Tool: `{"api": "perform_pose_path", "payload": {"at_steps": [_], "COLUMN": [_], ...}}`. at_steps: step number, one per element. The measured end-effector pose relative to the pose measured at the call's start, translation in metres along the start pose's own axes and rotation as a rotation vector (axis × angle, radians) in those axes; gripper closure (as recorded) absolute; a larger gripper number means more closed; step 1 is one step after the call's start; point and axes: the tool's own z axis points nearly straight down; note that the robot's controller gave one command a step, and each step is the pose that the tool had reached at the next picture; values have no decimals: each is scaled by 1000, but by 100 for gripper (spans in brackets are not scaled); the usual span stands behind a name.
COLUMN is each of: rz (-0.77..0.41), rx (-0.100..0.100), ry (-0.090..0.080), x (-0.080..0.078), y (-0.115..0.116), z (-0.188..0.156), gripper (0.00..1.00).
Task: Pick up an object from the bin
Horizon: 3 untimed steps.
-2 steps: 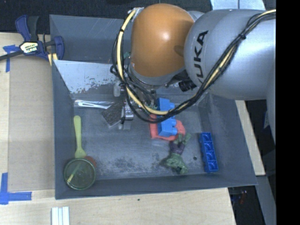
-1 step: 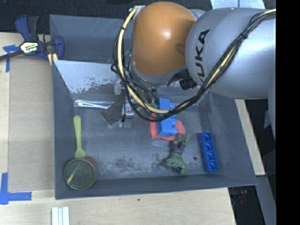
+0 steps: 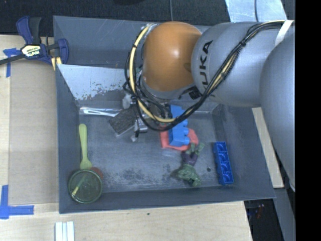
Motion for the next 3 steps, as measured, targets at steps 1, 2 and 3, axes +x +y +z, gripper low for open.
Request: {"api": "perform_pose_path", "payload": {"at_steps": [1, 2, 3], "rz": [-100, -115, -316], "rx": [0, -1, -1], "ry": [-13, -1, -20], "x": [-7, -21, -25], "y": [-46, -64, -68], "z": [4, 30, 88], "gripper": [0, 0, 0]}}
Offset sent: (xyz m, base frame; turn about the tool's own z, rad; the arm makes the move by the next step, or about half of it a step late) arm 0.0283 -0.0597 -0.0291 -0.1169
